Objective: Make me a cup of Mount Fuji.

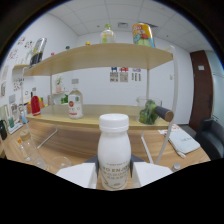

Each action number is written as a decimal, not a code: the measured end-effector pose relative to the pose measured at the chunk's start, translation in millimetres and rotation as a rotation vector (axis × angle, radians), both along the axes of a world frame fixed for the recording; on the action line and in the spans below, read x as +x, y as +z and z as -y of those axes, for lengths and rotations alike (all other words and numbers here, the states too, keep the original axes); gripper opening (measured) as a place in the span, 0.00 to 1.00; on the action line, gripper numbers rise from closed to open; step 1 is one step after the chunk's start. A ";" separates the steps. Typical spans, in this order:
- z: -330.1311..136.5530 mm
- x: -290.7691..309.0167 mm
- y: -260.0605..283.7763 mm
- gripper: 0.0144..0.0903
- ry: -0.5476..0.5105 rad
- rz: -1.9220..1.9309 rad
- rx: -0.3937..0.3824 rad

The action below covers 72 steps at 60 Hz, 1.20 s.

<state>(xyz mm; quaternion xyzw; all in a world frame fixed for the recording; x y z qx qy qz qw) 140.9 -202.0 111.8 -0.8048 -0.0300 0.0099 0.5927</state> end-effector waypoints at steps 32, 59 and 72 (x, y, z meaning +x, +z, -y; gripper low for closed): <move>15.6 11.4 -56.7 0.49 -0.011 -0.008 -0.103; 65.7 1.7 18.4 0.94 -0.184 -0.005 -0.223; 97.9 -58.2 39.9 0.94 -0.138 -0.009 -0.305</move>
